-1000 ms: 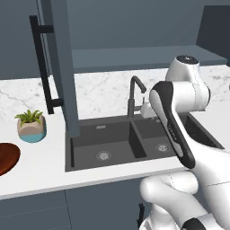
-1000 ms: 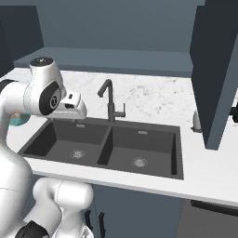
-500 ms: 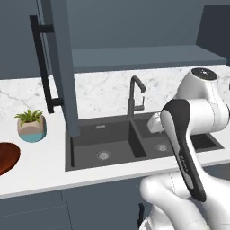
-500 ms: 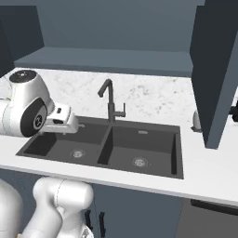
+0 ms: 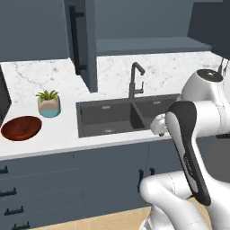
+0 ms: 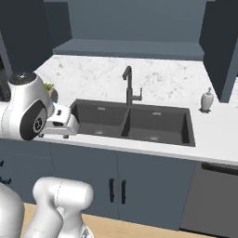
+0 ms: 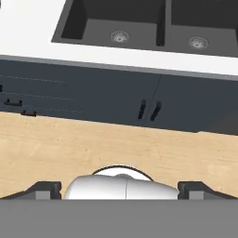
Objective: Pick up the bowls on the counter and stack them on top of one another in the open cabinet. Place the smaller bowl on top of the larger bowl.
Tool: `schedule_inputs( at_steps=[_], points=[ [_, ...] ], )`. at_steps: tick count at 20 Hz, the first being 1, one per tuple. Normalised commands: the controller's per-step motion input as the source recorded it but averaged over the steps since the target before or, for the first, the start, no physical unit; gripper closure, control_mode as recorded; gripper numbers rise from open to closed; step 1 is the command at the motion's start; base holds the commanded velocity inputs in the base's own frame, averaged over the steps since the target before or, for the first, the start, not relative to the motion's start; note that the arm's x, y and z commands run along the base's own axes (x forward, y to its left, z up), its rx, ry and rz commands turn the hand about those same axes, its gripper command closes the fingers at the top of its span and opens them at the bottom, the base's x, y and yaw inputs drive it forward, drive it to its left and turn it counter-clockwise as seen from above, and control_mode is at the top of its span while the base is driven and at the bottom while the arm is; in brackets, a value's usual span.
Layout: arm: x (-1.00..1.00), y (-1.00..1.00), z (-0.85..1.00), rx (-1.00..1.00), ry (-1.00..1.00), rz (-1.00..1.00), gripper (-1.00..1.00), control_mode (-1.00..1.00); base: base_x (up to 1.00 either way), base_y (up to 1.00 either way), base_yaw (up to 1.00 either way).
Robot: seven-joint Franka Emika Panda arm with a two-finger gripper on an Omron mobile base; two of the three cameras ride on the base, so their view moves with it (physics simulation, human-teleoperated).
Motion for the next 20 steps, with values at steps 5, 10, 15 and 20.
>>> schedule_inputs(
  at_steps=[5,10,15,20],
  points=[
    [0.00,0.00,0.00,0.00,0.00,0.00,-1.00,1.00,-0.49,1.00,0.00],
    [0.00,0.00,0.00,0.00,0.00,0.00,-1.00,1.00,-0.04,1.00,-0.01],
    [0.00,0.00,0.00,0.00,0.00,0.00,-1.00,1.00,0.07,1.00,-0.04],
    [0.00,0.00,0.00,0.00,0.00,0.00,-1.00,1.00,0.39,1.00,-0.01]
  ],
)
